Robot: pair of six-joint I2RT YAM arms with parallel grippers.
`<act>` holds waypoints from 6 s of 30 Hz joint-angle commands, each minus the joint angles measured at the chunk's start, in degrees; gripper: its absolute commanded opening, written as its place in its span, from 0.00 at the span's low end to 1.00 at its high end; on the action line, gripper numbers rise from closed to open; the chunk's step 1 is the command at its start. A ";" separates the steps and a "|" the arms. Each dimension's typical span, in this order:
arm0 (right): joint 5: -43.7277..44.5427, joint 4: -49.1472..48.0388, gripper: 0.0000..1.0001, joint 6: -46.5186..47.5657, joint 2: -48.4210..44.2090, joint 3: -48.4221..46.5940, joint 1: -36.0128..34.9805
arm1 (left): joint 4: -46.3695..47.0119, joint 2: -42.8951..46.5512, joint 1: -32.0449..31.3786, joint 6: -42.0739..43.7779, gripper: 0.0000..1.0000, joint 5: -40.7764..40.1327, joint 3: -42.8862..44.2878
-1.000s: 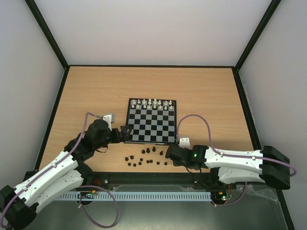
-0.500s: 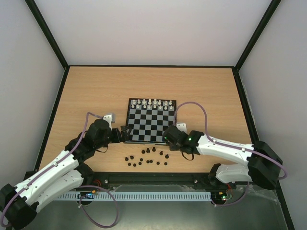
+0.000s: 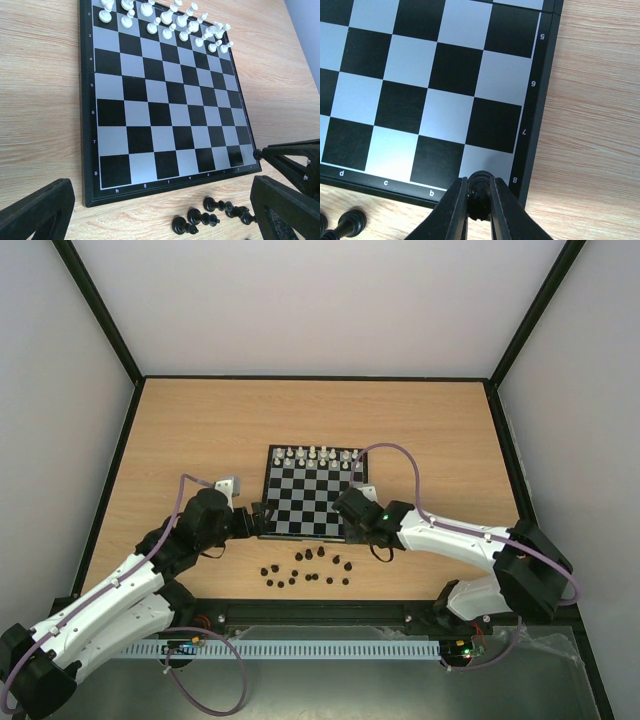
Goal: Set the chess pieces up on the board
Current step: Place the chess piece on the chessboard, then pick up the chess piece at the center of the board, then place the chess piece on the chessboard.
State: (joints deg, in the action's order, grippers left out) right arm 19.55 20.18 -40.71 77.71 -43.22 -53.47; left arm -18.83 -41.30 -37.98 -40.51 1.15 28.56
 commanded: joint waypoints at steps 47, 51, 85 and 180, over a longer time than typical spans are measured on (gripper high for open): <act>0.64 11.14 0.99 6.21 -7.82 -20.16 2.74 | -16.67 -19.05 -0.26 -2.44 0.99 -0.48 18.87; 3.81 13.04 0.99 1.70 -8.96 -19.83 2.71 | -18.92 -16.04 -0.61 -3.16 0.99 0.00 17.29; -10.25 4.77 0.97 2.18 -31.04 3.70 2.69 | -16.97 -17.87 -38.75 -40.86 0.86 -31.46 0.39; -8.60 3.40 0.91 1.53 -30.70 5.96 2.61 | 5.64 -43.35 -22.31 -16.29 0.09 -43.09 7.03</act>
State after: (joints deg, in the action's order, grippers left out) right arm 10.52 23.24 -39.03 46.83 -37.98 -50.96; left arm -14.76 -82.98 -59.24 -55.90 -38.79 35.79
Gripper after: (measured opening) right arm 0.916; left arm 0.094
